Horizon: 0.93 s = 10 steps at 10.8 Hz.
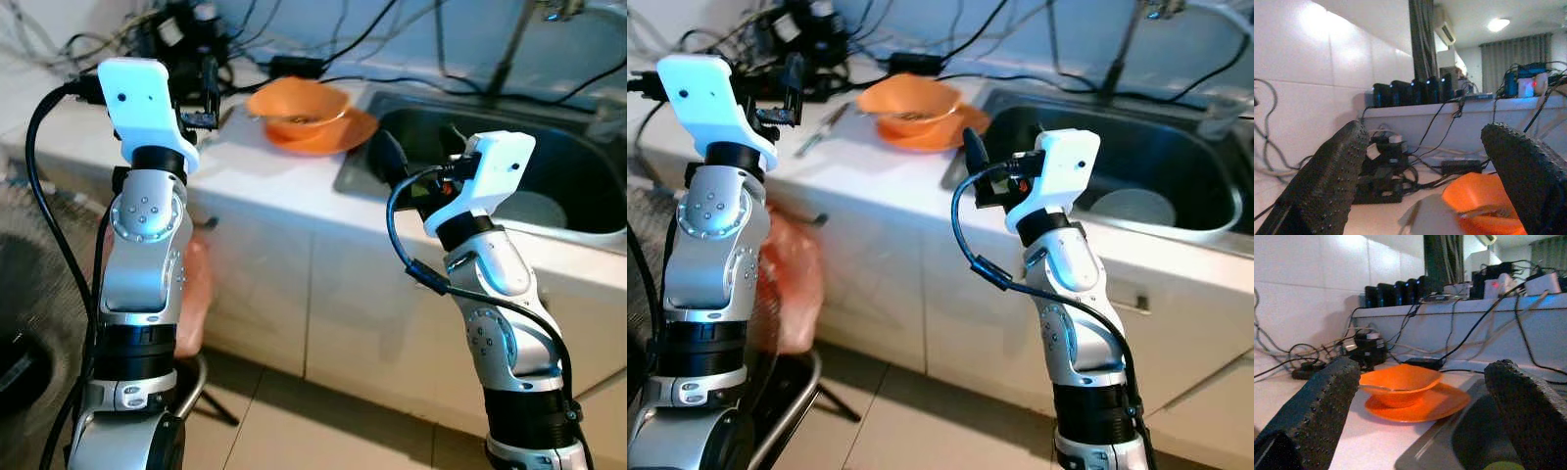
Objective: Kitchen organization
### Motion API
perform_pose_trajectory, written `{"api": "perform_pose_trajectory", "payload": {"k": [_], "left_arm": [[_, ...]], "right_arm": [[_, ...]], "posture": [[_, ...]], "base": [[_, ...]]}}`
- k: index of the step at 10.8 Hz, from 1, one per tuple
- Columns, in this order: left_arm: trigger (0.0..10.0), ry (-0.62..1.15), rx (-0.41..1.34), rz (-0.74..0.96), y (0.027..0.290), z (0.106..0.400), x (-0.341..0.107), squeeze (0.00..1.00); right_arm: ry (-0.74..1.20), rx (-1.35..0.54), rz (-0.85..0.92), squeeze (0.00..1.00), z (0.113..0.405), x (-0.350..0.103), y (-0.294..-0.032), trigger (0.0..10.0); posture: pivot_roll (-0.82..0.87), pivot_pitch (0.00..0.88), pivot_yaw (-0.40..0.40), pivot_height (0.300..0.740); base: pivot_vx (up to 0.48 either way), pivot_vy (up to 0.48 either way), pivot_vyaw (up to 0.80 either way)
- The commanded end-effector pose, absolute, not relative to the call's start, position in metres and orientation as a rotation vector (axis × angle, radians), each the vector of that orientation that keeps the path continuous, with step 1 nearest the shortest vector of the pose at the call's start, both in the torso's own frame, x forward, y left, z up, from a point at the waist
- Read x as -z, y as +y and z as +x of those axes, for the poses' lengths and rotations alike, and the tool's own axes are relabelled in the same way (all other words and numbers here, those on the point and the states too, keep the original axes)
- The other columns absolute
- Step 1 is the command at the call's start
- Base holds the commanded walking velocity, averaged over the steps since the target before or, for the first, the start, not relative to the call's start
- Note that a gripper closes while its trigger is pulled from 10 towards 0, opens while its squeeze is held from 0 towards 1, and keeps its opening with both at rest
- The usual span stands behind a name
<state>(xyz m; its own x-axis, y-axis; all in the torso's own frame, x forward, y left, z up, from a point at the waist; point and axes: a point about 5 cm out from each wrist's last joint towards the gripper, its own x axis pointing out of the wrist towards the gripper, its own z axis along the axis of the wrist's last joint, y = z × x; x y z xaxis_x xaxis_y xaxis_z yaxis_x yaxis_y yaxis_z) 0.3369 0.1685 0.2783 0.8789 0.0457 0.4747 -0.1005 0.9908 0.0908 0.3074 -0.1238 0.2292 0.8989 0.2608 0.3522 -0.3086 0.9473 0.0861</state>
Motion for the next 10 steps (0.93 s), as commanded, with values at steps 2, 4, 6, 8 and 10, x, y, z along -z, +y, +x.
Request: {"api": "perform_pose_trajectory", "payload": {"k": [2, 4, 6, 8, 10], "left_arm": [[10.0, -0.508, -0.06, 0.115, 0.166, 0.3347, -0.2815, 0.0], [10.0, -0.505, -0.062, 0.117, 0.1668, 0.3348, -0.2805, 0.0], [10.0, -0.502, -0.06, 0.109, 0.1652, 0.3353, -0.279, 0.0], [10.0, -0.495, -0.061, 0.103, 0.1638, 0.3361, -0.2774, 0.0], [10.0, -0.486, -0.064, 0.106, 0.1646, 0.3363, -0.2756, 0.0]], "right_arm": [[-0.377, -0.284, 0.137, 0.0, 0.3076, -0.236, -0.1265, 10.0], [-0.373, -0.286, 0.135, 0.0, 0.3072, -0.2348, -0.1261, 10.0], [-0.367, -0.285, 0.13, 0.0, 0.3067, -0.2329, -0.127, 10.0], [-0.365, -0.283, 0.127, 0.0, 0.3058, -0.2327, -0.1281, 10.0], [-0.365, -0.28, 0.124, 0.0, 0.3056, -0.2328, -0.1284, 10.0]], "posture": [[-0.01, 0.03, -0.011, 0.74], [-0.01, 0.03, -0.012, 0.74], [-0.02, 0.029, -0.011, 0.74], [-0.02, 0.033, -0.013, 0.74], [-0.02, 0.038, -0.015, 0.74]], "base": [[0.412, 0.127, 0.0], [0.392, 0.278, 0.0], [0.338, 0.306, 0.0], [0.15, 0.157, 0.0], [0.0, 0.0, 0.0]]}}
